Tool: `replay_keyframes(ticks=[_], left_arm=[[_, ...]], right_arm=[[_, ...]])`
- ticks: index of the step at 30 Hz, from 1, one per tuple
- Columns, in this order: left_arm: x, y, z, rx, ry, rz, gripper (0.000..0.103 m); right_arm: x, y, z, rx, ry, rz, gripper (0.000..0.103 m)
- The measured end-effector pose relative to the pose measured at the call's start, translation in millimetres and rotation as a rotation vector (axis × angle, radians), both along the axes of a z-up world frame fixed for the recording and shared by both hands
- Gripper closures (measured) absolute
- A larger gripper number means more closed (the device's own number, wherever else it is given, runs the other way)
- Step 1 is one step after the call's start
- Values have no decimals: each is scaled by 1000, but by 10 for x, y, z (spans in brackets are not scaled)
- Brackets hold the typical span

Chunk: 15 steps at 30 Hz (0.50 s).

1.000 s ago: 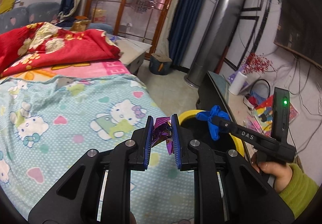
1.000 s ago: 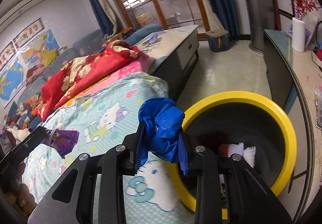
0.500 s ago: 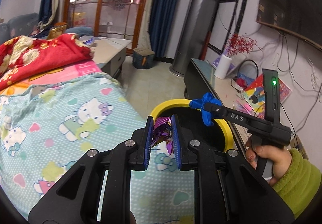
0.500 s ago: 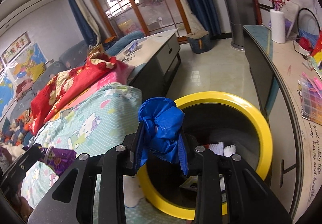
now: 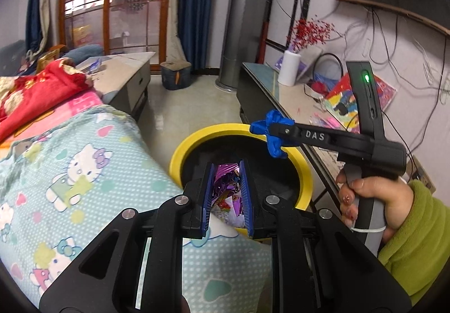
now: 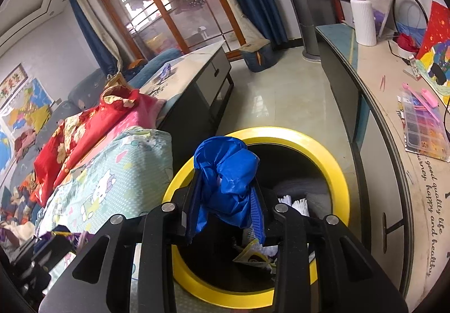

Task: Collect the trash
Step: 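Carry the purple wrapper and blue bag over the yellow bin and release both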

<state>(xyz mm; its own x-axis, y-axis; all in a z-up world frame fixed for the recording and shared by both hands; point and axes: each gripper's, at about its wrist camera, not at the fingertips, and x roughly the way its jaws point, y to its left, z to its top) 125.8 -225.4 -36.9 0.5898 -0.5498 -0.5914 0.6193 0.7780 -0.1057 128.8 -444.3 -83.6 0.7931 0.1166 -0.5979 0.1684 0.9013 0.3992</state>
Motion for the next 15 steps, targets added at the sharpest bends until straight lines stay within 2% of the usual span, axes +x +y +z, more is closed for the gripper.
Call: replay_keyframes(ticks=[9,15], left_arm=[[67,-220,-216,49,31,-51,90],[179,-339,-313,64,56,-70,89]], right_arm=[[5,-154,-78,35,15,-21,72],[26,-199,-129,49,23,-33,66]])
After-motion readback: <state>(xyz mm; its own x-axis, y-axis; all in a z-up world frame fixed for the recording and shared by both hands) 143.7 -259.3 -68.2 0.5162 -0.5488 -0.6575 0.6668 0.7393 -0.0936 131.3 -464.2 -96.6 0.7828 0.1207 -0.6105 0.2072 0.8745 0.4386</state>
